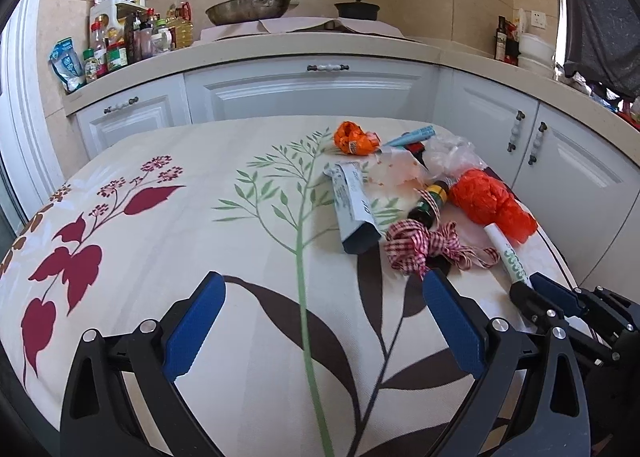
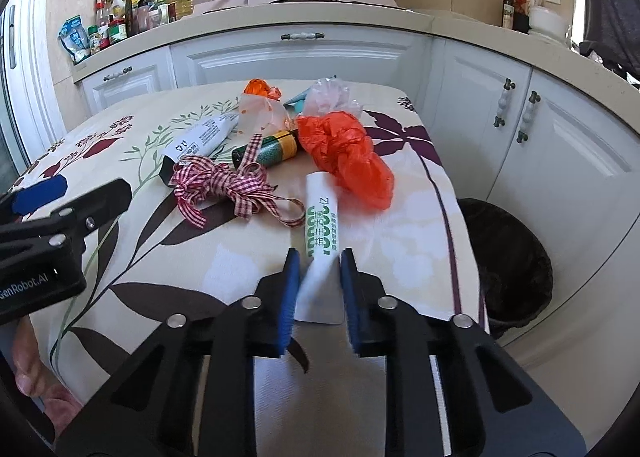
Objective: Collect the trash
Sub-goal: 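Grasp the red-and-white checkered ribbon with the left tool while the right tool holds the tube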
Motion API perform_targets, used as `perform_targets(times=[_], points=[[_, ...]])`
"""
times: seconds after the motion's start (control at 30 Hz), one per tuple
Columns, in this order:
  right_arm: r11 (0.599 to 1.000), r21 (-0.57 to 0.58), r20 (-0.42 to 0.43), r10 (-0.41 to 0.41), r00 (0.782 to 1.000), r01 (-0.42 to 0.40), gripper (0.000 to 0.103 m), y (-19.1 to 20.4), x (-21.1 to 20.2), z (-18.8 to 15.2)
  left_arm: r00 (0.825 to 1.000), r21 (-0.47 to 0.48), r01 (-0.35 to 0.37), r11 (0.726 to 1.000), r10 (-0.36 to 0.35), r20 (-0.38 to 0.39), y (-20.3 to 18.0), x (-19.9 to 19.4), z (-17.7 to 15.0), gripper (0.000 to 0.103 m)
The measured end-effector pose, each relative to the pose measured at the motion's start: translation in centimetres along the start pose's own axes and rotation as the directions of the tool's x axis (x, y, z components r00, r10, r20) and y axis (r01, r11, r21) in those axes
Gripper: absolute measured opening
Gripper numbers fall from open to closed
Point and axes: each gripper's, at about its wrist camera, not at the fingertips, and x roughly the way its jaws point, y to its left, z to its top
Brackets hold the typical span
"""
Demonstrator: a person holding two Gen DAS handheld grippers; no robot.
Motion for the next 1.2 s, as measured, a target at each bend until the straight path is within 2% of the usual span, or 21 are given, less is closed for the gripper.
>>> perform_targets(times=[0.27, 0.57, 0.63, 0.67, 0.7, 0.77, 0.97, 1.03, 1.1, 1.2], points=[[1.000, 0.020, 0.014, 0.005, 1.000, -0.005, 0.020, -1.2, -0.6, -0.2, 1.000, -0.007, -0.008, 1.000, 0.008, -0.006, 0.1, 0.4, 0.3, 0.096], [1.000, 0.028, 0.035, 0.007, 0.999, -0.008, 0.020, -2.4, -2.3, -0.4, 0.999, 0.039, 0.041, 0.998, -0.040, -0.019, -2.5, 1.1, 0.3, 0.093], [1.000, 0.030, 0.042, 0.002, 0.999, -0.003, 0.020, -2.7, -2.9, -0.5, 0.999, 0.051, 0.049, 0.998, -0.048, -0.023, -3.2, 1.4, 0.5, 0.083], [1.000, 0.031, 0.046, -0.002, 0.999, 0.001, 0.020, -2.9, -3.2, -0.6, 0.998, 0.054, 0.057, 0.997, -0.055, -0.034, -3.4, 1.6, 0.5, 0.068], [0.999, 0.034, 0.048, -0.006, 0.999, 0.004, 0.020, -3.2, -3.4, -0.7, 0.996, 0.056, 0.069, 0.996, -0.066, -0.060, -3.8, 2.0, 0.5, 0.065], [0.999, 0.044, 0.051, -0.006, 0.999, 0.003, 0.020, -3.6, -3.8, -0.8, 0.994, 0.055, 0.072, 0.996, -0.067, -0.088, -4.1, 2.5, 0.6, 0.065], [0.997, 0.079, 0.054, -0.001, 0.999, -0.003, 0.020, -5.1, -3.8, -1.2, 0.995, 0.059, 0.063, 0.996, -0.058, -0.082, -4.7, 2.8, 1.3, 0.063], [0.996, 0.087, 0.057, -0.001, 0.998, -0.004, 0.020, -5.5, -3.8, -1.3, 0.993, 0.062, 0.063, 0.996, -0.056, -0.101, -5.0, 3.3, 1.3, 0.052], [0.995, 0.097, 0.061, -0.001, 0.998, -0.005, 0.020, -6.0, -3.8, -1.3, 0.991, 0.062, 0.066, 0.996, -0.058, -0.121, -5.1, 3.7, 1.2, 0.030], [0.994, 0.108, 0.066, -0.004, 0.998, -0.003, 0.020, -6.4, -3.9, -1.3, 0.988, 0.054, 0.076, 0.996, -0.068, -0.140, -5.1, 4.0, 1.0, 0.007]])
